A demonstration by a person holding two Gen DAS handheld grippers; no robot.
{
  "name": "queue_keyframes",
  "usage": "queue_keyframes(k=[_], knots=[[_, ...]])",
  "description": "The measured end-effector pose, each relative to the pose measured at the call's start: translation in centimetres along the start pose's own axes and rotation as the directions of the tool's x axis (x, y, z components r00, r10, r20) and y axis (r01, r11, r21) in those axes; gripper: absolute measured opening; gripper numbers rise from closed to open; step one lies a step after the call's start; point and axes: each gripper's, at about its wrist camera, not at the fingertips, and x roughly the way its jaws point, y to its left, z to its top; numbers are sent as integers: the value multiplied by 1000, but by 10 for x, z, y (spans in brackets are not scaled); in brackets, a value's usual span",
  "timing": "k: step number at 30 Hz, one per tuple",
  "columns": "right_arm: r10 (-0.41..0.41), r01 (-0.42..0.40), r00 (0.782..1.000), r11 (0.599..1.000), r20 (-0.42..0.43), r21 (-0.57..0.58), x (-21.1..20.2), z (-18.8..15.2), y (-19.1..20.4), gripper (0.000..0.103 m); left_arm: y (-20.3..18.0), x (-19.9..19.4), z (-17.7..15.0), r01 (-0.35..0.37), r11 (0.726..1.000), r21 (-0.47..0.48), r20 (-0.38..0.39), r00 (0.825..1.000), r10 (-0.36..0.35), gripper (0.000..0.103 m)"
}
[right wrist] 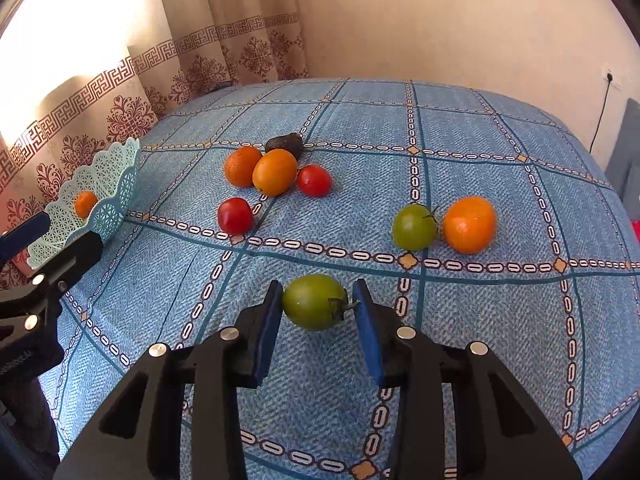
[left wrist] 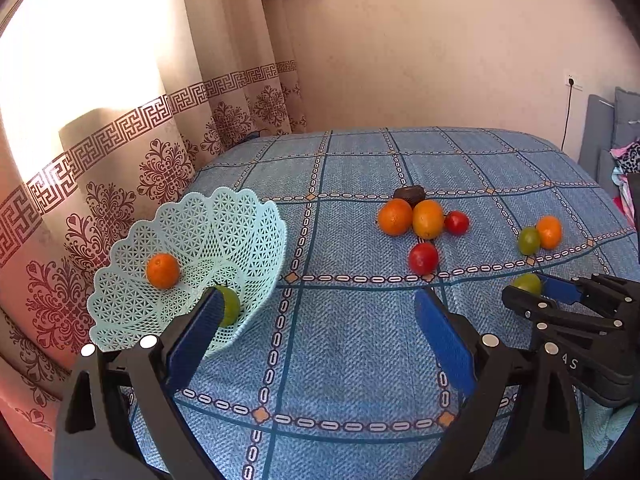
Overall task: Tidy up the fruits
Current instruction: 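Grasp the red tomato with the left gripper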
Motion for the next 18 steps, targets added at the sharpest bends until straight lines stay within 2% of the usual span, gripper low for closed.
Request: queue_keyframes(k=[6,13,18], knots=[[-12,10,1000,999,23,52,-17,-3,-24,36,-20,13,5,58,998,17,-28,998,-57,97],[-18,16,1000,993,22,117,-18,-7,-45,36,-43,34,11,87,995,38,-64,994,-85,96],[-16,12,1000,991,25,136,-17,-8,-51,37,-58,51,20,154,986,55,-102,984,-148,85]])
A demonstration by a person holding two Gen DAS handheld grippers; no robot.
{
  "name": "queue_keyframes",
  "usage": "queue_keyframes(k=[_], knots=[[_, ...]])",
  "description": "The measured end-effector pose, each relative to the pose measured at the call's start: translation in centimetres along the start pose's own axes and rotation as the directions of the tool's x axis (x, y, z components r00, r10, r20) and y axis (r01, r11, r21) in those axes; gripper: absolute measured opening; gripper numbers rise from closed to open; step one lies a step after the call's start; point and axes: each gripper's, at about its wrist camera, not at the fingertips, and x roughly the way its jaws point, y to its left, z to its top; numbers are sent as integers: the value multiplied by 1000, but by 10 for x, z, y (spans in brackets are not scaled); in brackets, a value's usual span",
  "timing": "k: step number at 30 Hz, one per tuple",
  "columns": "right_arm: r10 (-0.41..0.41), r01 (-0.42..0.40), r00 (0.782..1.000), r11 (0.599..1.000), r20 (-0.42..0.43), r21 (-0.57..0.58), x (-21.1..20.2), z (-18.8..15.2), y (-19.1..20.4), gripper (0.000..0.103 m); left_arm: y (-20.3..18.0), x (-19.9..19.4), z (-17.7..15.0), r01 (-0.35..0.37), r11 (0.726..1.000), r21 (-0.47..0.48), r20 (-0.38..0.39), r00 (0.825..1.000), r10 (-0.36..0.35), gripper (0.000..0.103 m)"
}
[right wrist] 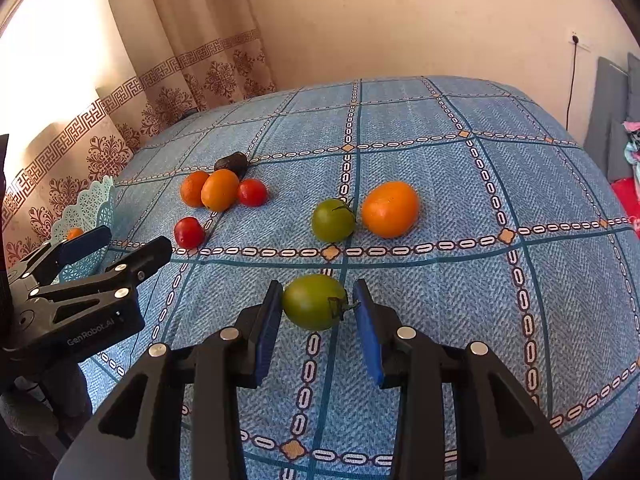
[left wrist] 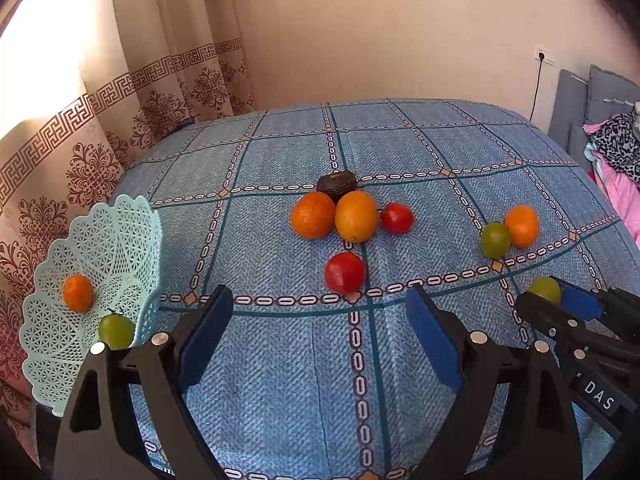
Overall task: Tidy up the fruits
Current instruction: 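Grasp the red tomato with the left gripper, then carry the red tomato into the basket with the left gripper while the right gripper drops its green tomato there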
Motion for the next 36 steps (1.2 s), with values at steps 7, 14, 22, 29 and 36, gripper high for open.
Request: queue_keyframes(k=[7,14,22,29,36], knots=[[10,-10,1000,1000,-5,29,2,-1,-5,37,2,40,10,143,986,-80,-106,983,-152,56],[13,-13,1000,999,-9,30,4,-4,-3,37,7,61,13,146,983,-111,-132,978,-161,29],[12,-11,1000,999,-16,33,9,-4,-3,37,5,54,8,141,984,-105,-112,982,-153,29],[4,-4,1000,999,-10,37,9,-5,-1,37,-1,35,4,87,994,-59,-72,993,-91,29],[-3,4,1000,999,-7,37,8,-7,-1,37,2,10,-5,41,998,-39,-29,999,-42,29]])
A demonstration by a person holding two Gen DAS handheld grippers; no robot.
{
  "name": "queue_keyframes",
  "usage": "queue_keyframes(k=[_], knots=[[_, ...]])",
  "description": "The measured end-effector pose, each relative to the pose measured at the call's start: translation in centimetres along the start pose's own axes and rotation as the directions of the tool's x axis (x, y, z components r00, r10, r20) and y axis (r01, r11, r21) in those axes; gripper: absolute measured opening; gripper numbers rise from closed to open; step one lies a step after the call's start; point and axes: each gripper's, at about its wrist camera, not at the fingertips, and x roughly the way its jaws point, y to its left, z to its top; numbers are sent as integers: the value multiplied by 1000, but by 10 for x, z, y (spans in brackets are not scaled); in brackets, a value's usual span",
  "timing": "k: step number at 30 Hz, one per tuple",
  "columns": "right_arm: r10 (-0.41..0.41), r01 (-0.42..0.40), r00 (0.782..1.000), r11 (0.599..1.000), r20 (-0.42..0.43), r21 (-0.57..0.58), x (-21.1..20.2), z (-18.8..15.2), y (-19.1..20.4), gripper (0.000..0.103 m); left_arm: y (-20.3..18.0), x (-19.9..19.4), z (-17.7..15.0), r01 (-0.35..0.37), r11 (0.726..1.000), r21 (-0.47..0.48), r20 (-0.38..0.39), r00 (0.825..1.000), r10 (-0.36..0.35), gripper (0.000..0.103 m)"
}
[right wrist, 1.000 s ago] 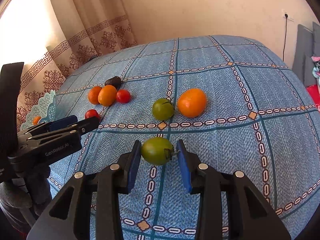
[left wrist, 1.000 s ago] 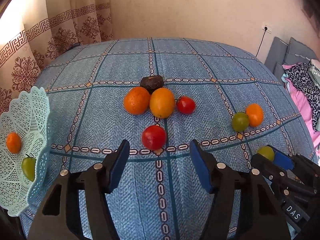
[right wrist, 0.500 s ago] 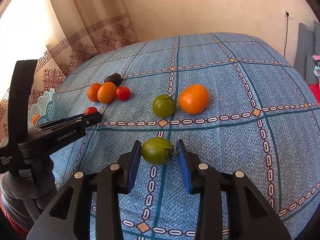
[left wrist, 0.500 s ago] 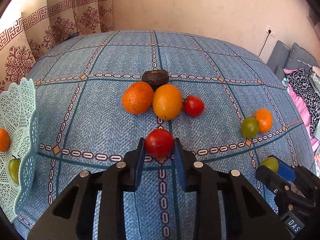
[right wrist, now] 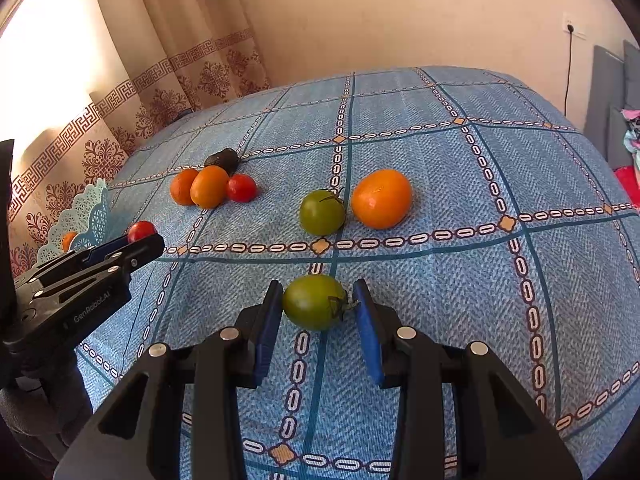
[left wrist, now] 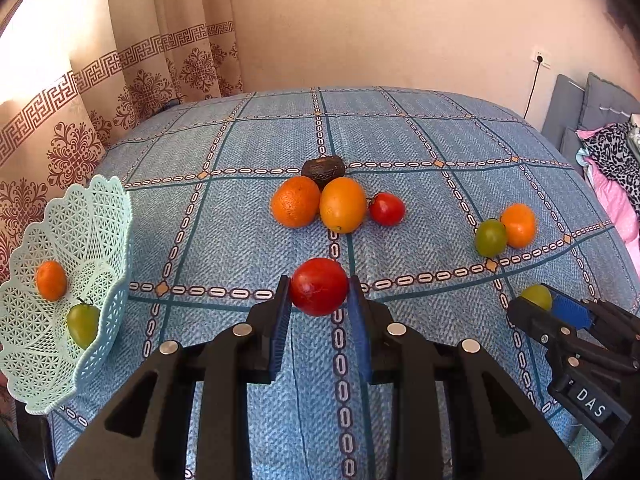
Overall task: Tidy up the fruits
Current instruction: 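Carry the red tomato into the basket with the left gripper while the right gripper drops its green tomato there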
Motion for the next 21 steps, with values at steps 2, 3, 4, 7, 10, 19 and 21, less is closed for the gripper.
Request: queue_keyframes(k=[2,3,4,7,10,19,21], knots=[[-6,6,1000,1000,-2,-5,1,-1,2,37,2,-6,-3,-8,1000,1,9,1000,8,29],[-7,7,1000,1000,-4,-8,1,-1,3,37,3,-9,-4,-13,1000,2,15,1000,13,29],[-8,8,1000,1000,-5,-12,2,-1,4,37,4,-12,-4,-19,1000,2,21,1000,19,29],[-10,10,1000,1000,-5,-22,1,-2,8,37,8,-22,-6,-40,999,3,43,998,40,29],[-9,9,1000,999,-8,-31,1,-3,13,37,13,-32,-7,-58,998,0,67,996,58,29],[23,-24,1000,998,-15,-52,-5,-3,34,37,34,-52,-10,-79,997,-17,111,991,80,29],[29,-30,999,998,-13,-58,-7,-2,39,37,38,-57,-12,-94,995,-19,124,988,96,29]])
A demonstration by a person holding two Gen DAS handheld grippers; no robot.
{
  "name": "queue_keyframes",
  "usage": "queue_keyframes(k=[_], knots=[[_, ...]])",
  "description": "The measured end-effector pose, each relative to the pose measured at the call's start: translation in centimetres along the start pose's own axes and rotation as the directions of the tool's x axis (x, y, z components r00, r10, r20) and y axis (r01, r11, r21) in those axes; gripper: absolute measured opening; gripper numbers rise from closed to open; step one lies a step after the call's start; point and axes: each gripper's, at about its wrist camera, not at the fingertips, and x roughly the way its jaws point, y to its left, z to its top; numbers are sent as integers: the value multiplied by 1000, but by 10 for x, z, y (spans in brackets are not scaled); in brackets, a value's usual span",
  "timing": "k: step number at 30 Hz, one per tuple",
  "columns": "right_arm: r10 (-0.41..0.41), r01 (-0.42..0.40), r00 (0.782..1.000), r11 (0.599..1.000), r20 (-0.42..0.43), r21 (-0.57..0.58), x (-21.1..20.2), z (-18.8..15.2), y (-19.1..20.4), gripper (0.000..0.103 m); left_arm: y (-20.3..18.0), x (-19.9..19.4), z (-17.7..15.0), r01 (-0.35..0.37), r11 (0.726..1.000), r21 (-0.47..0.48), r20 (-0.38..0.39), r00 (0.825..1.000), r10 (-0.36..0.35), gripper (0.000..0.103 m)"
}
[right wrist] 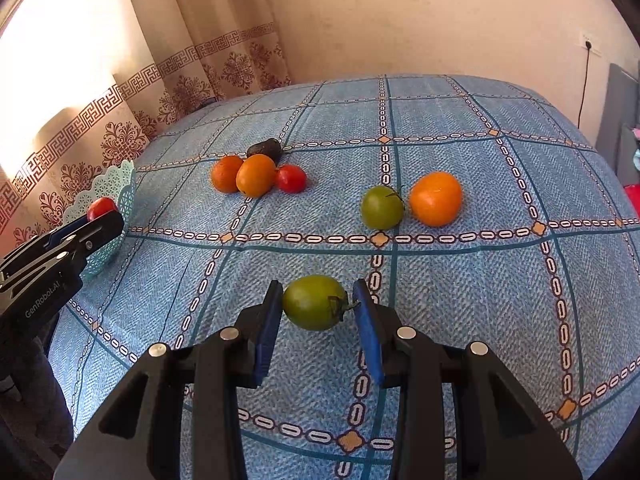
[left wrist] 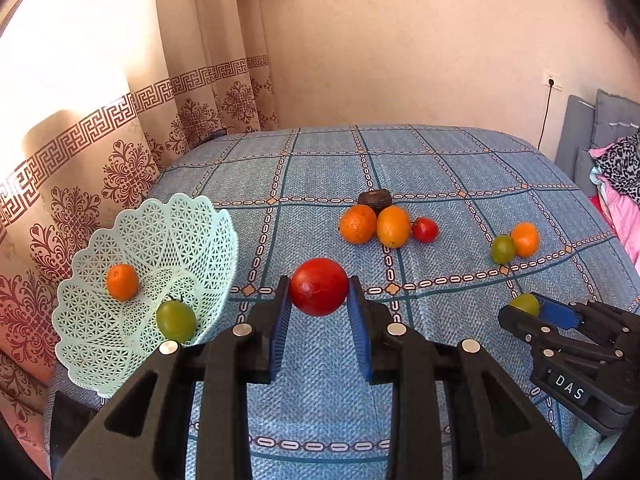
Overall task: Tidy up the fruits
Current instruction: 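Carry the red tomato into the basket with the left gripper while the right gripper drops its green tomato there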
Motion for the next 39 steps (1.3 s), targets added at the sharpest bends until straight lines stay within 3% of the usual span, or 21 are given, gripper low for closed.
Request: queue_keyframes(k=[19,37,38,39], knots=[[68,-67,998,995,14,-78,-10,10,63,37,70,-28,-6,-76,990,-119,54,995,83,29],[114,-112,993,981,8,-161,-2,20,118,37,148,-16,-25,-153,959,-238,-5,988,156,30],[119,-116,993,979,9,-166,-2,21,122,37,152,-15,-26,-153,956,-252,-16,988,154,38],[124,-120,992,978,9,-171,-2,22,126,37,156,-15,-27,-151,951,-269,-23,988,151,54]])
